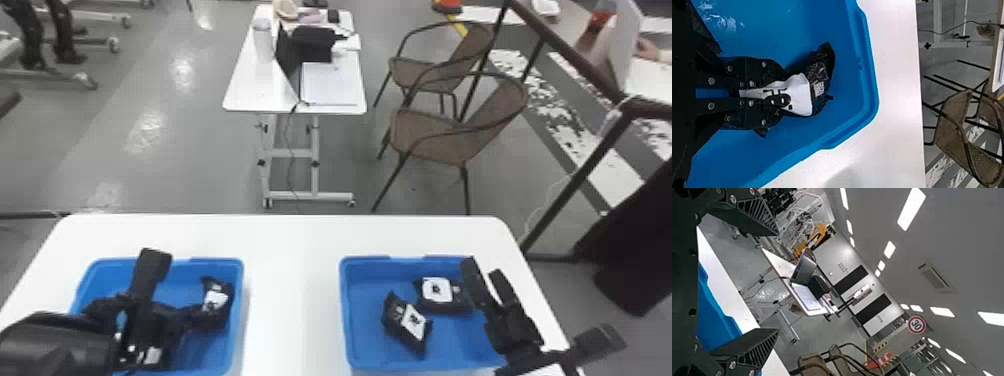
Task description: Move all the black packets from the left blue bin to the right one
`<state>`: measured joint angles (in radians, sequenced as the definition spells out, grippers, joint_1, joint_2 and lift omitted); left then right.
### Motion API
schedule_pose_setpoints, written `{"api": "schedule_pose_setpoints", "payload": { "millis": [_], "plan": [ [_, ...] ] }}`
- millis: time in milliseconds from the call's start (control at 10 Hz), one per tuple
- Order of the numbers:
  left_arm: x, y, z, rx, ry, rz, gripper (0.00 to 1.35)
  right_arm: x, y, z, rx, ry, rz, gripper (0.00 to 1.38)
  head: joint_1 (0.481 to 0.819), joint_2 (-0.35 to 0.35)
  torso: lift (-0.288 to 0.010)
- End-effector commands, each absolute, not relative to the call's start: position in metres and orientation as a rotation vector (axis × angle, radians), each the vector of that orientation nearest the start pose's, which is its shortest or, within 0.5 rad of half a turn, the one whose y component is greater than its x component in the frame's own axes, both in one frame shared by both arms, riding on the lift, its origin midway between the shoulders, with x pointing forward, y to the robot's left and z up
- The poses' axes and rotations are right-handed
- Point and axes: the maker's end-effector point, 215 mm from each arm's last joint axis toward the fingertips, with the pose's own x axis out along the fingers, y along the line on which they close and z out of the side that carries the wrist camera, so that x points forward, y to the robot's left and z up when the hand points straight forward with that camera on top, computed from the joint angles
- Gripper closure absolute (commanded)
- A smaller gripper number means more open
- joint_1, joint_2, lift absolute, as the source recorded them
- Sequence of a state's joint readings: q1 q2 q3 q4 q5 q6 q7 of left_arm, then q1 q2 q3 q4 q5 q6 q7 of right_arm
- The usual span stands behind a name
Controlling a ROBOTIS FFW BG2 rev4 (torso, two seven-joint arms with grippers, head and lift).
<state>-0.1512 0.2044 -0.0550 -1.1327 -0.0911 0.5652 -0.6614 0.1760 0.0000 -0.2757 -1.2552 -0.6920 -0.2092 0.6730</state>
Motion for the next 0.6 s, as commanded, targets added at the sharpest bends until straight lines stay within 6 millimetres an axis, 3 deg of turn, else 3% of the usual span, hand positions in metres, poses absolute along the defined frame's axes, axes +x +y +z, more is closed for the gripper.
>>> {"api": "schedule_pose_setpoints", "payload": {
  "millis": [0,300,400,500],
  "plan": [
    [0.479,0.225,-0.615,0.025,0.906,-0.575,1.17,0.471,-0.308,-0.465,0.663,-0.046,0.147,0.15,0.695,-0.096,0.000],
    [0.482,0.234,-0.545,0.019,0.755,-0.597,1.17,0.471,-0.307,-0.464,0.665,-0.048,0.149,0.15,0.695,-0.097,0.000],
    [0.484,0.227,-0.518,0.025,0.694,-0.623,1.17,0.471,-0.307,-0.462,0.664,-0.050,0.150,0.15,0.695,-0.091,0.000],
    [0.490,0.207,-0.495,0.018,0.630,-0.694,1.17,0.474,-0.304,-0.458,0.661,-0.057,0.160,0.15,0.695,-0.091,0.000]
  ]
}}
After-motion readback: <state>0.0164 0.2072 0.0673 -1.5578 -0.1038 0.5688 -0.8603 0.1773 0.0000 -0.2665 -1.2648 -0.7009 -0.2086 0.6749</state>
